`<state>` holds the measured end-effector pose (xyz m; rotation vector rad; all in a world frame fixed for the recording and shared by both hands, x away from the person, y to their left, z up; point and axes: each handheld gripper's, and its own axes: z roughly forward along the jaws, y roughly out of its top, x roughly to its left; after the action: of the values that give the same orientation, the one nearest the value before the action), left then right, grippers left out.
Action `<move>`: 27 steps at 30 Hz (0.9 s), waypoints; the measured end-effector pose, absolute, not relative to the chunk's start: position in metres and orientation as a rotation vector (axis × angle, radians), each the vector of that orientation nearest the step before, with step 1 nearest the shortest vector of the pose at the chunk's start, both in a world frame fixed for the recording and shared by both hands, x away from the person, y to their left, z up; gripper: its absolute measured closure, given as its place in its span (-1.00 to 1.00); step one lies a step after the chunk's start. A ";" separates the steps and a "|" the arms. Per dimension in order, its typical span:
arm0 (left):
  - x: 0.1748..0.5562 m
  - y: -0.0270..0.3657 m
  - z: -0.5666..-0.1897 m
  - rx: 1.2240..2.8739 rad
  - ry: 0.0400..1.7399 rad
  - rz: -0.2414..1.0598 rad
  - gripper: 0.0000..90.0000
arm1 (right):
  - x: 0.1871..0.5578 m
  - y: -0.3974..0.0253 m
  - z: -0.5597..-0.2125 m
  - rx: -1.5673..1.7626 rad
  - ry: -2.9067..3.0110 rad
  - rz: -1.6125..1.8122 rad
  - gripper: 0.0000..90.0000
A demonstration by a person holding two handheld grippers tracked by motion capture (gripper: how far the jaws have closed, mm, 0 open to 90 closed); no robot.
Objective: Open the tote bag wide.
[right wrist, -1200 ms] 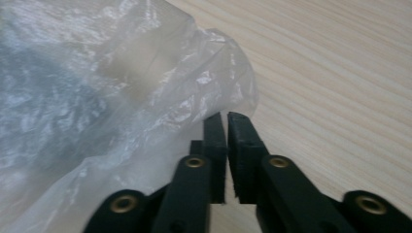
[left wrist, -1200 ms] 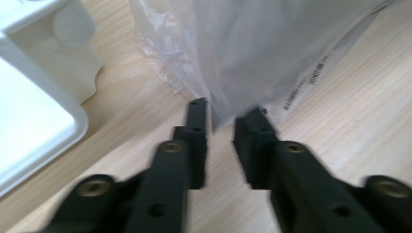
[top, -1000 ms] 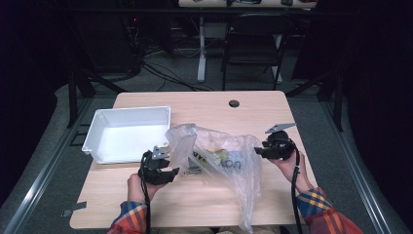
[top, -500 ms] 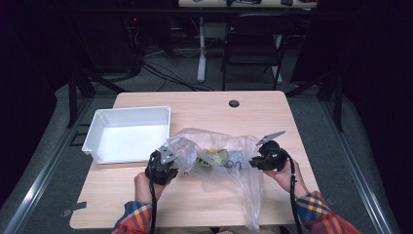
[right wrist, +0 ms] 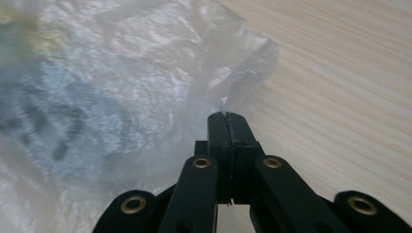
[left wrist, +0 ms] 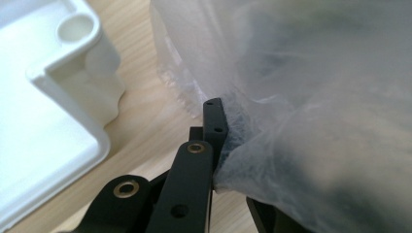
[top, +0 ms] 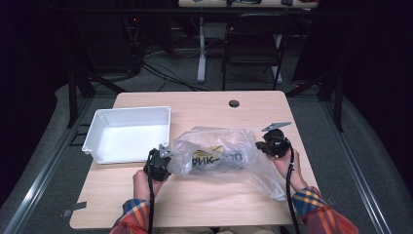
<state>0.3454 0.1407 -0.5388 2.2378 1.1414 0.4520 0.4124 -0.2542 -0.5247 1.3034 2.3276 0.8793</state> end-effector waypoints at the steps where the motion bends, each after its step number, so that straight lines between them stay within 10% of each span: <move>1: 0.346 0.142 -0.540 2.234 1.154 0.452 1.00 | 0.414 -0.256 -0.526 1.308 2.316 0.872 1.00; 18: 0.348 0.152 -0.542 2.253 1.192 0.429 0.99 | 0.420 -0.268 -0.541 1.332 2.301 0.687 1.00; 27: 0.345 0.151 -0.539 2.244 1.181 0.448 0.98 | 0.375 -0.249 -0.498 1.055 2.480 0.915 -0.30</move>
<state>0.3452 0.1508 -0.5393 2.2437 1.1807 0.4476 0.3750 -0.2493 -0.4979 1.0546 2.4796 0.9146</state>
